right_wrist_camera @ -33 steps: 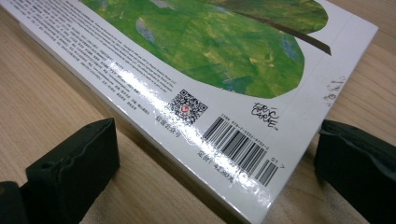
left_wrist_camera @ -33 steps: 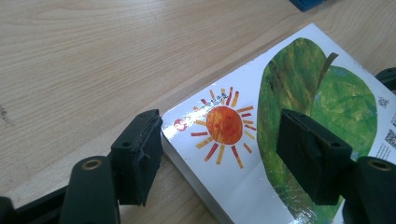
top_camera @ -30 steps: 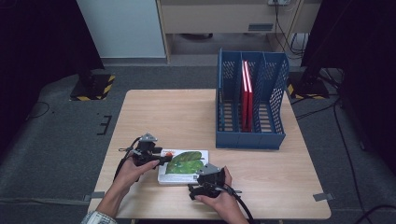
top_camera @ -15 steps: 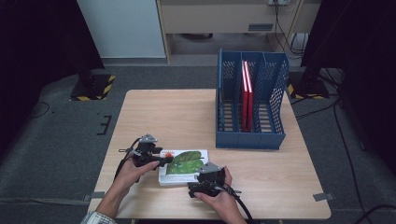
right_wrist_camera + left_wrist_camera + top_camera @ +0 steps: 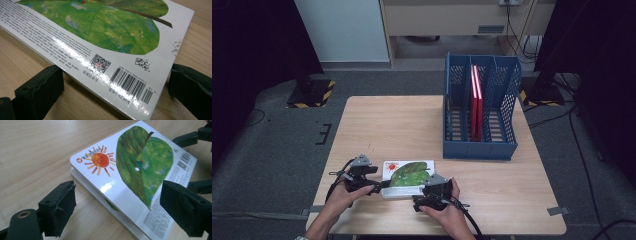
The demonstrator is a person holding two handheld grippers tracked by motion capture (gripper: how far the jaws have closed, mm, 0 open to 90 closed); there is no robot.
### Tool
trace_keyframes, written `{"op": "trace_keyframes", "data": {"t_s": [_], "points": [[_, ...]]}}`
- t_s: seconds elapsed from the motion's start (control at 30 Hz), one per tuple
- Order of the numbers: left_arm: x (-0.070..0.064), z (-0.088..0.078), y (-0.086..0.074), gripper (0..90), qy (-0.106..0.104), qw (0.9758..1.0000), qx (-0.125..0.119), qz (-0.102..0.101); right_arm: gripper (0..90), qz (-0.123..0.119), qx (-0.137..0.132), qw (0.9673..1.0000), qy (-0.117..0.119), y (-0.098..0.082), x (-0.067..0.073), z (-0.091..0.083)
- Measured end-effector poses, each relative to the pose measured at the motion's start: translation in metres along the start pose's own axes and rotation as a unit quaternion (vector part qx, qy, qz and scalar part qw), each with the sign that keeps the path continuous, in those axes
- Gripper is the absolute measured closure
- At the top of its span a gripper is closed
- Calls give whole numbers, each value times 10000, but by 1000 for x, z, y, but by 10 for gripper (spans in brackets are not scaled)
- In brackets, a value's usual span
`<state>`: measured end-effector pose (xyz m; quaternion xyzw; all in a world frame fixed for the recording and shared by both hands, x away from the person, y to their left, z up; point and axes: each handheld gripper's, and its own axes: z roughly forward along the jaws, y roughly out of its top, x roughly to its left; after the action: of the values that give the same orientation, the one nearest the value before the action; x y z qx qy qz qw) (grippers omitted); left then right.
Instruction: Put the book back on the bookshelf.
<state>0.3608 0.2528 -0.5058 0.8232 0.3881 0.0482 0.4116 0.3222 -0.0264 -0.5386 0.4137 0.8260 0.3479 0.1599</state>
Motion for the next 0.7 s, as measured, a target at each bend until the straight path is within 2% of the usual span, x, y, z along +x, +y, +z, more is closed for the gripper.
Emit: {"op": "trace_keyframes", "data": {"t_s": [0.1,0.27,0.37,0.6,0.7], "points": [[-2,0,-2,126,-25,9999,72,92,6,6,-8,10000,-16,0,0,0],[-2,3,-5,125,-152,9998,113,56,7,24,-10,10000,-19,0,0,1],[-3,7,-6,124,-155,9995,234,115,7,48,-16,10000,1,1,0,0],[-2,12,-9,124,-315,9989,328,134,7,57,-17,10000,-12,1,1,1],[-1,13,-9,116,-322,9988,356,129,8,54,-17,10000,-14,1,1,1]]}}
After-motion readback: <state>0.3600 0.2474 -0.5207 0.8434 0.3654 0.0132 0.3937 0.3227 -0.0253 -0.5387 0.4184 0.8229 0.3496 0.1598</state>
